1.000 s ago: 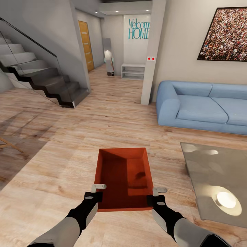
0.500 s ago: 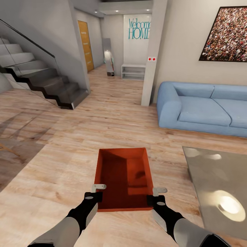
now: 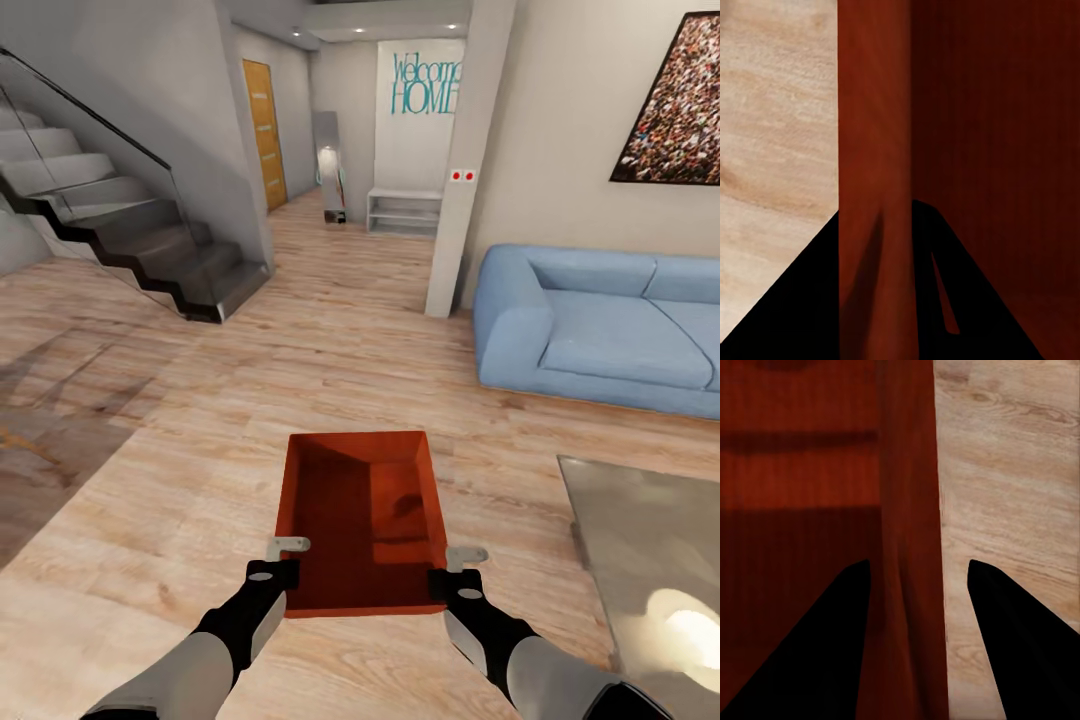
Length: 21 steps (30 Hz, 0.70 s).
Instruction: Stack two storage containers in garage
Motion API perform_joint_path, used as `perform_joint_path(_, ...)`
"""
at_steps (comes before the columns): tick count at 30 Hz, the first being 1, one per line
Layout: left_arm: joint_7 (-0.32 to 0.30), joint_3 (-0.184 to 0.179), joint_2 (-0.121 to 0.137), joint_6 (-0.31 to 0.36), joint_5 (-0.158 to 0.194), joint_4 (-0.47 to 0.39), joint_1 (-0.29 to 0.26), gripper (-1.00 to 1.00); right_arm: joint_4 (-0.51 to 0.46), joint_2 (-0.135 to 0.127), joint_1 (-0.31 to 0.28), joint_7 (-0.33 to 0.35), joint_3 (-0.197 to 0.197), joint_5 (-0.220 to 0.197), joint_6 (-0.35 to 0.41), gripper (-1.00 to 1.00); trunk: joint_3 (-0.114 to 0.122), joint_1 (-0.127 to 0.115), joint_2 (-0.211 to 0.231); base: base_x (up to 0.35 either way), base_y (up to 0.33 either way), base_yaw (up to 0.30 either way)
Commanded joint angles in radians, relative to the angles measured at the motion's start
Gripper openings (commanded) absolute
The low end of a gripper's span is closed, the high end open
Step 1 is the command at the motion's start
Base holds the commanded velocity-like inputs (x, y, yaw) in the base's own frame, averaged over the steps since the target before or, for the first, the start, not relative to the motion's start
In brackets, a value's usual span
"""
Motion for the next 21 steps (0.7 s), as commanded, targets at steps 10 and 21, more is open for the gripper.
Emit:
perform_joint_path(10, 0.008, 0.017, 0.007, 0.009, -0.026, -0.003, -0.001, -1.00, 0.024, -0.003, -0.001, -0.012, -0.017, -0.009, -0.006, -1.00, -0.002, 0.001, -0.002, 0.324, 0.000, 0.149)
perform_joint_path(21, 0.008, 0.017, 0.007, 0.009, -0.026, -0.003, -0.001, -1.00, 0.024, -0.002, -0.001, -0.012, -0.017, -0.009, -0.005, -1.00, -0.002, 0.001, -0.002, 0.323, 0.000, 0.001)
